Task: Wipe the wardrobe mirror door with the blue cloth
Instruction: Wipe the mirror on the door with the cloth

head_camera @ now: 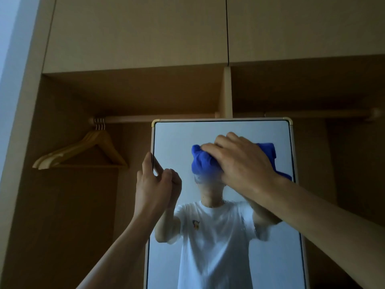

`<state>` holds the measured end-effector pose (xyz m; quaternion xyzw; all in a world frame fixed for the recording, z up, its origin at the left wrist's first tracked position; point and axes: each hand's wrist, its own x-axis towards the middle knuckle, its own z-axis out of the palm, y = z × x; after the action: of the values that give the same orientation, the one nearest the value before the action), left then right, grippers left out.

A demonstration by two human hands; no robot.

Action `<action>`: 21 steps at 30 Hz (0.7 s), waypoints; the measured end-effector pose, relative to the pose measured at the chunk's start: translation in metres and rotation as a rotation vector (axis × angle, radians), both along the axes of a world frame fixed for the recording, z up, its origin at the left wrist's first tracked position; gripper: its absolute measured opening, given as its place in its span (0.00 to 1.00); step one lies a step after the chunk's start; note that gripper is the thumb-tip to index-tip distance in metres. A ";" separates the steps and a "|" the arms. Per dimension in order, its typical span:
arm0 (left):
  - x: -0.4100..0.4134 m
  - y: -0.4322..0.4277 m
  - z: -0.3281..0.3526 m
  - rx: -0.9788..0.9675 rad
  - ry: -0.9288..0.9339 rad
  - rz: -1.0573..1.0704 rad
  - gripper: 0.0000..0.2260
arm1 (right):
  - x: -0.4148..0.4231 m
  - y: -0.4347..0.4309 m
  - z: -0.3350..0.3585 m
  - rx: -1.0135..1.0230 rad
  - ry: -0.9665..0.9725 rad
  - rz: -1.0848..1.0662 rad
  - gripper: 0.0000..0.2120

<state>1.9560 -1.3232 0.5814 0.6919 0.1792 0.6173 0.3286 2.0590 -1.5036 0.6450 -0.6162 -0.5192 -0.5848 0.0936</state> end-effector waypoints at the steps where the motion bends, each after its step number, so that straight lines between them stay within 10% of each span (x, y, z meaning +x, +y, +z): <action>1: 0.000 -0.002 -0.001 -0.005 -0.003 0.004 0.30 | 0.001 -0.001 -0.006 -0.023 0.007 0.000 0.18; 21: 0.000 -0.022 -0.012 -0.052 0.042 0.073 0.33 | 0.019 -0.022 0.034 0.144 -0.013 -0.012 0.21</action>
<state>1.9558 -1.3448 0.5693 0.6891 0.2271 0.6092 0.3199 2.0783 -1.5257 0.6785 -0.6069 -0.4727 -0.6253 0.1309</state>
